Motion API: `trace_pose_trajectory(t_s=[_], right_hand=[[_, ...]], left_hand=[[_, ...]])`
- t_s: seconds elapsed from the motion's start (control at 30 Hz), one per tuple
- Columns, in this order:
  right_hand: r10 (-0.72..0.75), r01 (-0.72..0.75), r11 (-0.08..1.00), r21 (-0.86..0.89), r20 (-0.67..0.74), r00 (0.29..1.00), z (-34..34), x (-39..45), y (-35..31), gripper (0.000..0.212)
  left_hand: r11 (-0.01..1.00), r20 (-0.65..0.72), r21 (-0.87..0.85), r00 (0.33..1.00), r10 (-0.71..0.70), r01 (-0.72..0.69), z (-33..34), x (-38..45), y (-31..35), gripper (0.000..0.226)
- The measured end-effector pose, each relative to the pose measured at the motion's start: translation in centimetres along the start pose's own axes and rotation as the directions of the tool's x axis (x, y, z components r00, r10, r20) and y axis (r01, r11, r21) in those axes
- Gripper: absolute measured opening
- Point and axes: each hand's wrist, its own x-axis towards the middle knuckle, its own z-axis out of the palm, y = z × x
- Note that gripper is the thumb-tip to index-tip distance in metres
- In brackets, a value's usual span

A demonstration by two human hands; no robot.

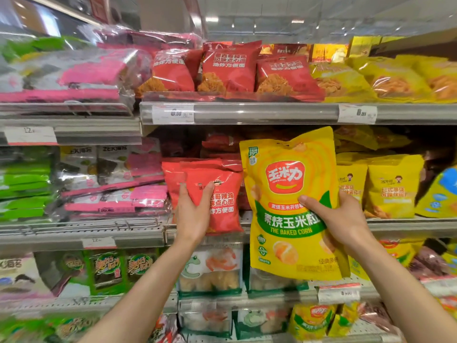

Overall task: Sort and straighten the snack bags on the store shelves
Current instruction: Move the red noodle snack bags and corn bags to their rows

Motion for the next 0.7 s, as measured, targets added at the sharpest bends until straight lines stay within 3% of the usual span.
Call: trace_pose_trajectory(t_s=[0.23, 0.3, 0.4, 0.53, 0.7], right_hand=[[-0.033, 0.032, 0.999, 0.021, 0.041, 0.999, -3.0, 2.5, 0.6, 0.041], [-0.031, 0.030, 0.999, 0.040, 0.030, 0.999, -3.6, 3.0, 1.2, 0.036], [-0.029, 0.026, 0.998, 0.051, 0.050, 0.998, -4.4, 3.3, 1.8, 0.032], [-0.039, 0.036, 0.998, 0.045, 0.056, 0.998, -4.2, 3.6, 1.8, 0.033], [-0.042, 0.039, 0.997, 0.059, 0.050, 0.998, -3.4, 3.5, 1.8, 0.030]], left_hand=[[0.998, -0.113, 0.043, 0.992, 0.049, -0.044, 5.5, -0.1, 2.4, 0.048], [0.999, -0.171, 0.036, 0.984, 0.043, -0.038, 6.5, 0.1, 2.4, 0.046], [0.998, -0.225, 0.041, 0.973, 0.050, -0.042, 7.6, 0.3, 2.1, 0.062], [0.968, -0.108, 0.250, 0.993, 0.055, -0.026, 9.4, 0.0, 2.0, 0.079], [0.862, 0.063, 0.483, 0.989, 0.136, -0.150, 8.2, 0.4, 0.5, 0.043]])
